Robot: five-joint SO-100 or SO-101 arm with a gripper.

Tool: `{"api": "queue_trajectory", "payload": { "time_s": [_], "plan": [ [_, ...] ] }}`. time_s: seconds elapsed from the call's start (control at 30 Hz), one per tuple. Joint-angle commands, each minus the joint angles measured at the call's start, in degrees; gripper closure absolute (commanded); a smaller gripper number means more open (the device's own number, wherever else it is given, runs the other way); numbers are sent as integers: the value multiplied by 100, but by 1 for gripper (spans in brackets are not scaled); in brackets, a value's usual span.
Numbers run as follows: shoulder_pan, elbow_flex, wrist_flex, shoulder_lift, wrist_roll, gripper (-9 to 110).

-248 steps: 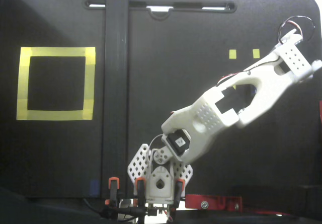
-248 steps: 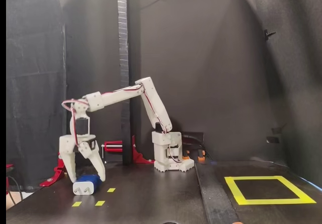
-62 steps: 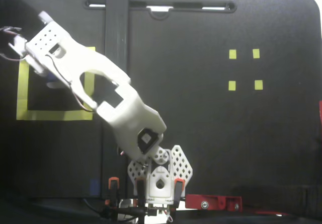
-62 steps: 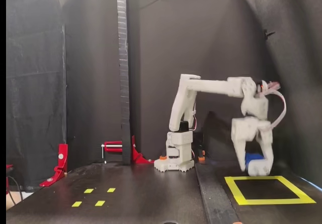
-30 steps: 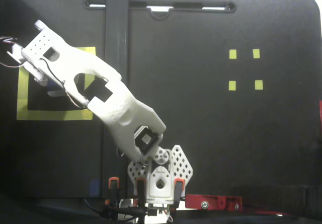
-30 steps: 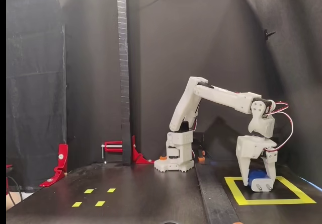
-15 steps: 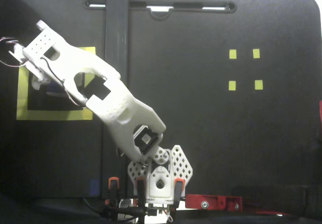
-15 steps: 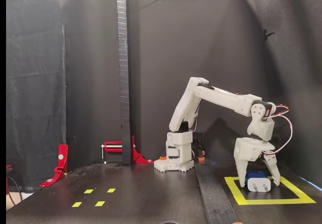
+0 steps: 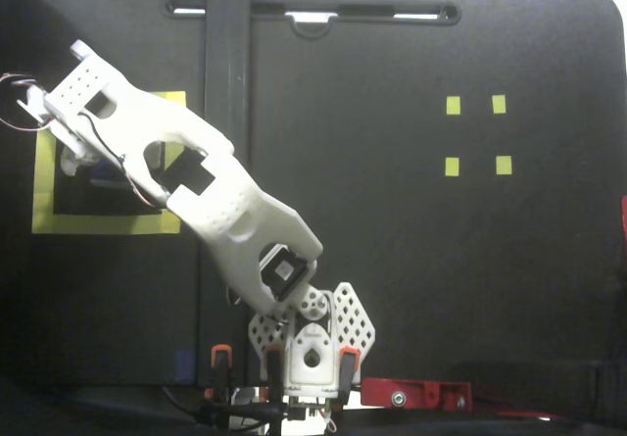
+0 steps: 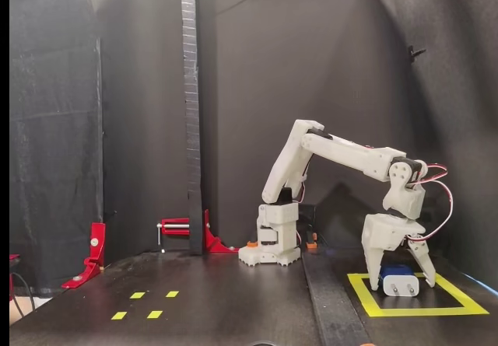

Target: Grasp the block and place it in the designated area.

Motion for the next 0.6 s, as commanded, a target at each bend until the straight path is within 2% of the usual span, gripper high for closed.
{"api": "queue_trajectory", "payload": {
  "time_s": [0.0, 0.57],
  "plan": [
    [62, -26, 149, 633, -18, 60],
    [114, -35, 1222, 2391, -18, 60]
  ]
}}
